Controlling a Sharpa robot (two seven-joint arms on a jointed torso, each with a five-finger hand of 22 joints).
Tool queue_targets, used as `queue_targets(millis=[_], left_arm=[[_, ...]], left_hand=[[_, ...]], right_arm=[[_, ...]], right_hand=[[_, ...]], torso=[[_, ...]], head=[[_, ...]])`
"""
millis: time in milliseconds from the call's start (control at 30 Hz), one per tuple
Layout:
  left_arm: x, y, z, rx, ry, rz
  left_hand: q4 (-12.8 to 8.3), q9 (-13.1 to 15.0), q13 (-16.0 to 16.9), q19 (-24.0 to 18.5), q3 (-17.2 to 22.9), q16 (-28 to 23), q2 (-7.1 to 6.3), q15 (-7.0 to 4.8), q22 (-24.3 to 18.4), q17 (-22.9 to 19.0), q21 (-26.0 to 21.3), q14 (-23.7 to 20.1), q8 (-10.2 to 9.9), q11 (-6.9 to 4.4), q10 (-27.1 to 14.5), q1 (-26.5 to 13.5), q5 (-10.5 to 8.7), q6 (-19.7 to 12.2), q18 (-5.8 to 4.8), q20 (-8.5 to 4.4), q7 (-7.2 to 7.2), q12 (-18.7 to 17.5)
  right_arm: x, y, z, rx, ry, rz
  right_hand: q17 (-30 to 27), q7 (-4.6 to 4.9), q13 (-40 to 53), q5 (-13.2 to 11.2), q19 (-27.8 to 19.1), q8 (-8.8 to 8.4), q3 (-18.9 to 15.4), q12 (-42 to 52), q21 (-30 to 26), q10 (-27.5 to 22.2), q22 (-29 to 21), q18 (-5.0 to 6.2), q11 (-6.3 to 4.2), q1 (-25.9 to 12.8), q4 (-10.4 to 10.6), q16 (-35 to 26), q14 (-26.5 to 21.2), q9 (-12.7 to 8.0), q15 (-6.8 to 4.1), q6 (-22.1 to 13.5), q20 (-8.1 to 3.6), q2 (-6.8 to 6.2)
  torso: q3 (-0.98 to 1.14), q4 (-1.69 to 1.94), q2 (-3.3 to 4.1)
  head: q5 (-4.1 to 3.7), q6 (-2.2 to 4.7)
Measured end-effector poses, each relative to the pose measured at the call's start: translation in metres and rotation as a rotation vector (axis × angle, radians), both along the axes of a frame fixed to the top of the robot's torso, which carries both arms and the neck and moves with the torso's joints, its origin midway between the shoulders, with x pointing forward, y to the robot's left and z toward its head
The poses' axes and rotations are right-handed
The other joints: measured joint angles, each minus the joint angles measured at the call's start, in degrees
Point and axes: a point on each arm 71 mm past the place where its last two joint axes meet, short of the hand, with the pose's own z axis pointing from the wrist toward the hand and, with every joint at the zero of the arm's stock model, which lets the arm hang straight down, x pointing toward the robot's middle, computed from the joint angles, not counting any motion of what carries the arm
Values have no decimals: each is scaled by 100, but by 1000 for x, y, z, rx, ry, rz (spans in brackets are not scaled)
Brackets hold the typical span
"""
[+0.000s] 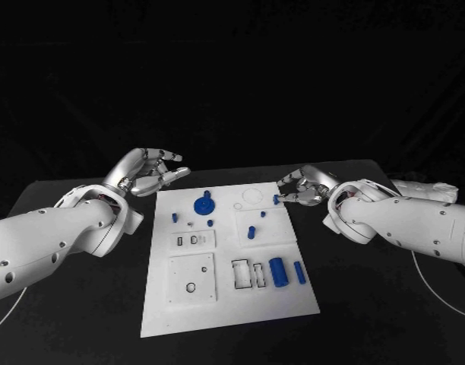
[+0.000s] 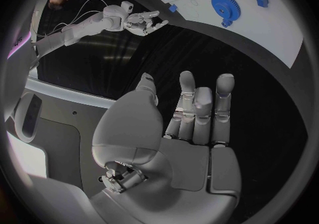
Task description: Assemble the parts on the task board
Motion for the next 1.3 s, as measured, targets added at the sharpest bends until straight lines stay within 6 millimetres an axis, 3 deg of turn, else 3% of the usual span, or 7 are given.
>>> queue_targets(millis=[300, 633, 700, 767, 1300], left_arm=[[0, 4, 0, 2, 0, 6], [0, 5, 0, 2, 0, 8], [0, 6, 0, 2, 0, 9], [0, 7, 0, 3, 0, 10], [-1, 10, 0, 3, 1, 15]], left_hand=[[0, 0, 0, 0, 0, 0, 0, 0, 0, -1, 0, 0, 0, 0, 0, 0, 0, 0, 1, 0, 0, 0], [0, 0, 0, 0, 0, 0, 0, 0, -1, -1, 0, 0, 0, 0, 0, 0, 0, 0, 0, 0, 0, 0], [0, 0, 0, 0, 0, 0, 0, 0, -1, -1, 0, 0, 0, 0, 0, 0, 0, 0, 0, 0, 0, 0], [0, 0, 0, 0, 0, 0, 0, 0, -1, -1, 0, 0, 0, 0, 0, 0, 0, 0, 0, 0, 0, 0], [-16, 0, 0, 0, -16, 0, 0, 0, 4, -2, 0, 0, 0, 0, 0, 0, 0, 0, 0, 0, 0, 0]], right_arm=[[2, -3, -11, -23, 27, 3], [10, -7, -20, -44, 50, -15], [11, -6, -22, -45, 54, -17], [12, -5, -24, -45, 58, -18], [17, 1, -27, -44, 66, -17]], right_hand=[[0, -41, 0, -95, 0, 0, -16, 0, 0, 0, -1, 0, -41, 111, -16, 0, 0, 0, -41, -41, -41, 14], [-1, -112, 0, -95, -1, 35, -7, 0, 0, -4, -1, 0, -44, 328, -58, 0, -13, 23, -54, 31, -41, 125], [-1, -112, 0, -95, 1, 40, -7, 0, 0, -1, -1, 0, -82, 333, -58, 0, -21, 23, -62, 31, -42, 130], [-1, -110, 0, -95, 1, 41, -7, 0, 0, -1, -2, 0, -82, 352, -58, 0, -21, 28, -61, 33, -82, 149], [-1, -88, -1, -94, 1, 92, -7, 0, 0, -1, -3, 0, -81, 366, -57, 0, 0, 53, -82, 217, -83, 162]], torso=[[-1, -4, 1], [-3, 0, 1], [-3, 2, 1], [-3, 3, 0], [-6, 5, -7]], head=[[9, -18], [-1, -46], [9, -51], [20, -55], [46, -72]])
